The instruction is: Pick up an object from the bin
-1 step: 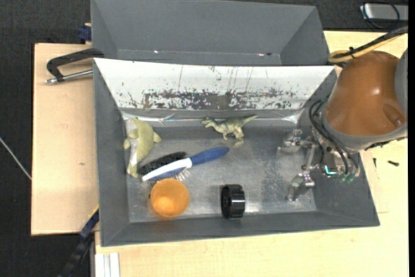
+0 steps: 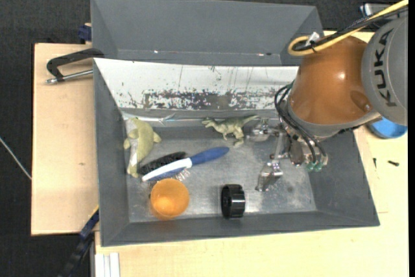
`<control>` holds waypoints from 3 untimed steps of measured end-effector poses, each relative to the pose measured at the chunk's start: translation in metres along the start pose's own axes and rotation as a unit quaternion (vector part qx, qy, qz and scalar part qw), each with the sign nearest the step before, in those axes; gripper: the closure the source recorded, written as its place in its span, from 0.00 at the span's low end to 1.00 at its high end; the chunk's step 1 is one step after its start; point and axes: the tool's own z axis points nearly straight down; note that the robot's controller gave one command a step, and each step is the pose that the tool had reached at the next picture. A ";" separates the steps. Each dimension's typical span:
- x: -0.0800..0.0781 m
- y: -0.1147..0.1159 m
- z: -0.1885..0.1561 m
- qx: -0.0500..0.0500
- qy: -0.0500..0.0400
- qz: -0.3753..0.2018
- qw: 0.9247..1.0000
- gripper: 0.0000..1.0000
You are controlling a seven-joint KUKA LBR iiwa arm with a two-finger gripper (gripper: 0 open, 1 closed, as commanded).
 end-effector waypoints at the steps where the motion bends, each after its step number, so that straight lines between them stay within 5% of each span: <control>1: -0.009 0.059 0.069 0.001 0.001 0.179 0.984 0.00; 2: -0.056 0.107 0.107 0.000 -0.006 0.191 0.982 0.00; 3: -0.055 0.106 0.104 0.000 -0.005 0.192 0.981 1.00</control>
Offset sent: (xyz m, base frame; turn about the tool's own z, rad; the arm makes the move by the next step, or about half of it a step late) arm 0.0046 0.0561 -0.0696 0.3638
